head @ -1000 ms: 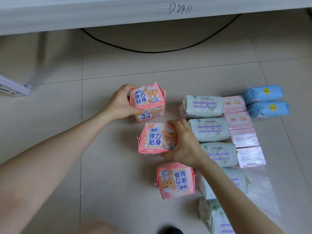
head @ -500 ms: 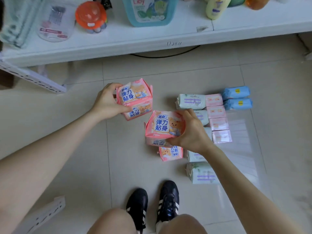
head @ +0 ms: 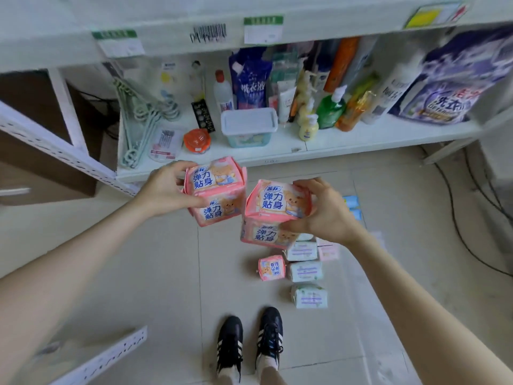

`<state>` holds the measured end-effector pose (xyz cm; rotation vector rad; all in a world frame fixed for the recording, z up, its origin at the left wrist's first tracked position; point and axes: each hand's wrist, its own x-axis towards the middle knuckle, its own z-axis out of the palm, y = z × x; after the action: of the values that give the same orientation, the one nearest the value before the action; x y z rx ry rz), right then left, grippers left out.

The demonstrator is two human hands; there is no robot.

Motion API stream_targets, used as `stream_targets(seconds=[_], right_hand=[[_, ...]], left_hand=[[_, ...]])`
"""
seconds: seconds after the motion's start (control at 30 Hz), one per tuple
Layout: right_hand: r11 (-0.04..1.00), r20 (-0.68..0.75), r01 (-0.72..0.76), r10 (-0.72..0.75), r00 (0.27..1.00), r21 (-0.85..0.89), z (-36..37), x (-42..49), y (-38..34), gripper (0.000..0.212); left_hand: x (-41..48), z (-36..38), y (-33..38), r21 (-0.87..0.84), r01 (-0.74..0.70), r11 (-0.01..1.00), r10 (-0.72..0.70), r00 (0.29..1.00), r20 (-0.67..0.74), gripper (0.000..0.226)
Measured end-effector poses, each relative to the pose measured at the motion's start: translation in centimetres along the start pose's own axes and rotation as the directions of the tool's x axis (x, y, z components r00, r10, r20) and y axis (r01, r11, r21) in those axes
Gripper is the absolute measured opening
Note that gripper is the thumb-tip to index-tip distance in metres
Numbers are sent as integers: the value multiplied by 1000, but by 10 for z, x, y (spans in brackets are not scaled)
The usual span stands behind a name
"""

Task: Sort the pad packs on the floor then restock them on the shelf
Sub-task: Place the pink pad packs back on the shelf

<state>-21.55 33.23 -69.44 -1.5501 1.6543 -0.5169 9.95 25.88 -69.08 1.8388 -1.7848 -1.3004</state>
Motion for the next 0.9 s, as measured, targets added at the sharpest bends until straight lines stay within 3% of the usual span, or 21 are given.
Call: stream_targets(seconds=[0.17, 0.37, 0.63, 0.8, 0.9], right_hand=[[996, 15, 83, -82, 996, -37, -80, -18, -82, 87], [972, -2, 195, -197, 980, -129, -162, -44, -177, 89], [930, 6, 354, -355, 935, -103, -255, -83, -297, 88], [871, -37, 468, -478, 878, -149, -313, -109, -380, 74], [826, -65, 545, -558, 828, -143, -341, -128, -426, 77]], left_hand=[[-38, -66, 82, 40, -61, 997, 60, 998, 14, 96], [-85, -137, 172, 51, -193, 980, 194, 981, -21, 76], [-171, -240, 290, 116, -325, 938, 336, 938, -89, 74], [-239, -305, 357, 110, -433, 895, 446, 876, -184, 72], [-276, -338, 390, 131, -488, 863, 504, 817, -281, 68]])
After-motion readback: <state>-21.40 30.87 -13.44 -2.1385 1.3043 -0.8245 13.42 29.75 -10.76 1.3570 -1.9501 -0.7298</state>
